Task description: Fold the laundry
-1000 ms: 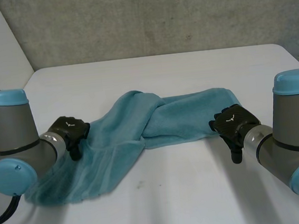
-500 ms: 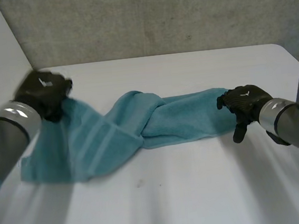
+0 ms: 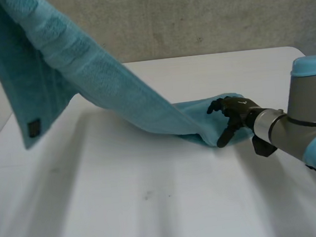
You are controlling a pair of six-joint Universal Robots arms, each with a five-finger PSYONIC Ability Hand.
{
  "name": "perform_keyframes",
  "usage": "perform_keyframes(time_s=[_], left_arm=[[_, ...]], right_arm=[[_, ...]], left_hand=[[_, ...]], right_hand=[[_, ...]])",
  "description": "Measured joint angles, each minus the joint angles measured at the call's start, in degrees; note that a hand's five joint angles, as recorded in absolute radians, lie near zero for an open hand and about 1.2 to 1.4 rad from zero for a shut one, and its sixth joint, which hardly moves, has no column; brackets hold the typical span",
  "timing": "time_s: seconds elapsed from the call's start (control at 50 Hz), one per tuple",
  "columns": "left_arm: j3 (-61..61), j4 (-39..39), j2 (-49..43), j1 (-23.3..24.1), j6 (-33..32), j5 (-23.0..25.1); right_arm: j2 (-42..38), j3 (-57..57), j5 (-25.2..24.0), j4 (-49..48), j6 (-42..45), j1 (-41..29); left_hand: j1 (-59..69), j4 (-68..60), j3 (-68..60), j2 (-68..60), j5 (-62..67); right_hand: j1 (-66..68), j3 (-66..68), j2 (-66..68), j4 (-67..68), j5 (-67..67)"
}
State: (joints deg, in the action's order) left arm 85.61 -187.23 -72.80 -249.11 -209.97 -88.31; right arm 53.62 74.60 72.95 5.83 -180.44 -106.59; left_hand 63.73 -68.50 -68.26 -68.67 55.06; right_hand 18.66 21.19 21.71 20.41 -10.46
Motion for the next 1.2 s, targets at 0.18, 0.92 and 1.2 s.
perform_keyframes(time_s=[0.18,0.92,1.2], left_arm=[[-2.4,-2.4,-0.7,-0.5,4.4,-0.3],[6.9,-1.6,-17.1,-15.7,10.1,1.3],[6.3,-0.9,-38.4,-8.2,8.6,2.0]], right_arm=[[-5.0,-3.6,0.7,-3.4,-3.4,-4.8],[29.0,-2.3,14.0,18.9,43.6,2.3],[12.5,-2.5,15.5,22.3,52.4,1.2]], left_hand=[[0.0,0.0,0.0,0.0,0.0],[0.0,0.0,-0.1,-0.1,0.0],[0.2,0.0,-0.1,-0.1,0.0]], right_hand=[[0.0,0.0,0.0,0.0,0.0],[37.4,46.6,45.8,47.9,-45.7],[37.4,46.6,45.8,47.9,-46.2]])
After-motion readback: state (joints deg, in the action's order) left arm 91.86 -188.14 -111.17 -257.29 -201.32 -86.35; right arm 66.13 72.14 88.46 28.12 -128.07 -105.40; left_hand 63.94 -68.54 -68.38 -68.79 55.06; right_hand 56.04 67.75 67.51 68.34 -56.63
